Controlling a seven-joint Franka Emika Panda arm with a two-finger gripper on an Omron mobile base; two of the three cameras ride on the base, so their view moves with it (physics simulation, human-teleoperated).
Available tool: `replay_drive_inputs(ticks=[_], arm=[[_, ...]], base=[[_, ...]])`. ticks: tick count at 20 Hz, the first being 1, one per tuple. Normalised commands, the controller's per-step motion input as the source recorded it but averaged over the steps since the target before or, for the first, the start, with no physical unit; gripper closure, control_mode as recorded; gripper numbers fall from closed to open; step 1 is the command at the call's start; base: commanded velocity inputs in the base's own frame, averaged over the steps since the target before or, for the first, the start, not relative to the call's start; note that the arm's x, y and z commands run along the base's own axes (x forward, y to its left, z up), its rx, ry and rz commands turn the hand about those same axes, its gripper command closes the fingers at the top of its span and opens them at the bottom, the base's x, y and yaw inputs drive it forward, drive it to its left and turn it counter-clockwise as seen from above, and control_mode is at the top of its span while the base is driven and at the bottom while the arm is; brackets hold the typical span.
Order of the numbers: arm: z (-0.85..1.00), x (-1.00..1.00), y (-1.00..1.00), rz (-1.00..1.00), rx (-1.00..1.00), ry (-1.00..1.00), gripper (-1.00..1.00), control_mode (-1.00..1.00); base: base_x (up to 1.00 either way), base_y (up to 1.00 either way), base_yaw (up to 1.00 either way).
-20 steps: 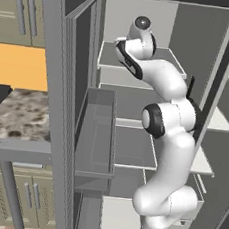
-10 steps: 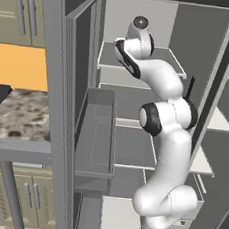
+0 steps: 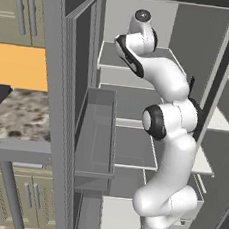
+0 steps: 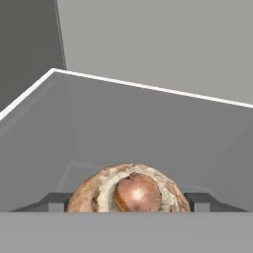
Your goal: Gather the garlic and mushroom from the fridge and place them on a tray on the dining counter. Then gather the chicken drumstick and fish from the fridge and place them on the other tray.
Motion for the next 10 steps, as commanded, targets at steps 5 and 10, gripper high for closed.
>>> replay_drive_inputs(ticks=[5, 10], arm=[[-0.12, -0.99, 0.00, 0.00, 0.01, -0.13, 1.00, -1.00], [-0.18, -1.00, 0.00, 0.00, 0.00, -0.17, 1.00, -1.00]], base=[[0.00, 0.00, 0.00], [0.00, 0.00, 0.00]])
